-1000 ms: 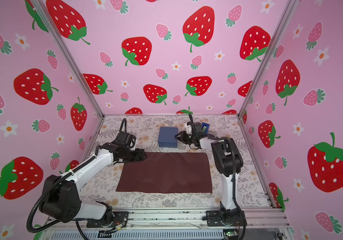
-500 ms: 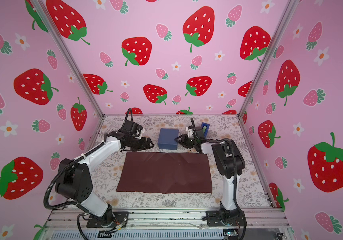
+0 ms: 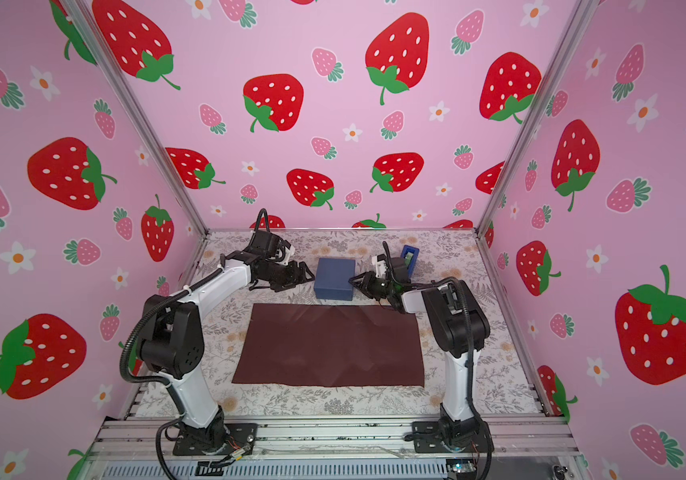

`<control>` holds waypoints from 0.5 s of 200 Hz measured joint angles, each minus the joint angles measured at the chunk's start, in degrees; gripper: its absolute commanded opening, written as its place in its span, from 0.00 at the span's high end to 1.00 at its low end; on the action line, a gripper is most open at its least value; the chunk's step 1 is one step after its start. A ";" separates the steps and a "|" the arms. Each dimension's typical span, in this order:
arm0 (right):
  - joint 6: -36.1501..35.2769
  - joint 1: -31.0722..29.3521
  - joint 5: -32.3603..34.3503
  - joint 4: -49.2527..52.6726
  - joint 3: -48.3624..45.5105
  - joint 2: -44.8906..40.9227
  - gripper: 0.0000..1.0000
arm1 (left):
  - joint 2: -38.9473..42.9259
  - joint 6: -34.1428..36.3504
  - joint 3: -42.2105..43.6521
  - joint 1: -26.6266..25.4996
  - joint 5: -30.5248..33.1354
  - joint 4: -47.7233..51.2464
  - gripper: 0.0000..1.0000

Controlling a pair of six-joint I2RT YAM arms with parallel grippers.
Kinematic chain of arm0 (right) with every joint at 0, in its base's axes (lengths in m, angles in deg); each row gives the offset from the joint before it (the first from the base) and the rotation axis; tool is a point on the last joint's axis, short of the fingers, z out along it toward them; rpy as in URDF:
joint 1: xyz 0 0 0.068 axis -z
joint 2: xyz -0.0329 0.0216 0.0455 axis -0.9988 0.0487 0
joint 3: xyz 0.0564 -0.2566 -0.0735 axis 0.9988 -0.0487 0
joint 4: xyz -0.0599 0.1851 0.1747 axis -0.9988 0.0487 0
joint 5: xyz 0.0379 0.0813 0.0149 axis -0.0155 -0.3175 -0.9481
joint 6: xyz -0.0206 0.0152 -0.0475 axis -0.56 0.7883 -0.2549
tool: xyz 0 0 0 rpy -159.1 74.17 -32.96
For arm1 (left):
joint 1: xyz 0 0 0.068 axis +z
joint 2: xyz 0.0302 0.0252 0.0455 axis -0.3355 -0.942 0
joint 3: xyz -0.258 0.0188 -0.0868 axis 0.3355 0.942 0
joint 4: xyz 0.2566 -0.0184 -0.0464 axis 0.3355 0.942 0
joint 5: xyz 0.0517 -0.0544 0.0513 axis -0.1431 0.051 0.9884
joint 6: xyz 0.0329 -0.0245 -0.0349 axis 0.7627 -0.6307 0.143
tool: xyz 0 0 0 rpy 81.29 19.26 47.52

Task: Wrap the gift box in paper
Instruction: 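Grasp the blue box's other side with the left gripper, holding with both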

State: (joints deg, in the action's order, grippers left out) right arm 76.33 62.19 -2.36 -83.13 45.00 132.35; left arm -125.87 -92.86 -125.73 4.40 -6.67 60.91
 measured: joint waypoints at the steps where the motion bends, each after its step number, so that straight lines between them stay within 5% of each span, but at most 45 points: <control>1: 0.09 0.00 0.00 -0.24 -0.11 0.00 0.71 | -0.11 -0.02 -0.02 0.02 -0.07 -0.09 0.15; 100: 1.66 -0.11 1.99 -2.36 -2.56 -1.18 0.77 | -7.85 -5.57 -1.29 1.92 -8.26 -9.44 0.03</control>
State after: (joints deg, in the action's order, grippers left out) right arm 77.99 62.08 -0.37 -85.49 42.44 131.17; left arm -133.71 -98.43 -127.02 6.33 -14.93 51.47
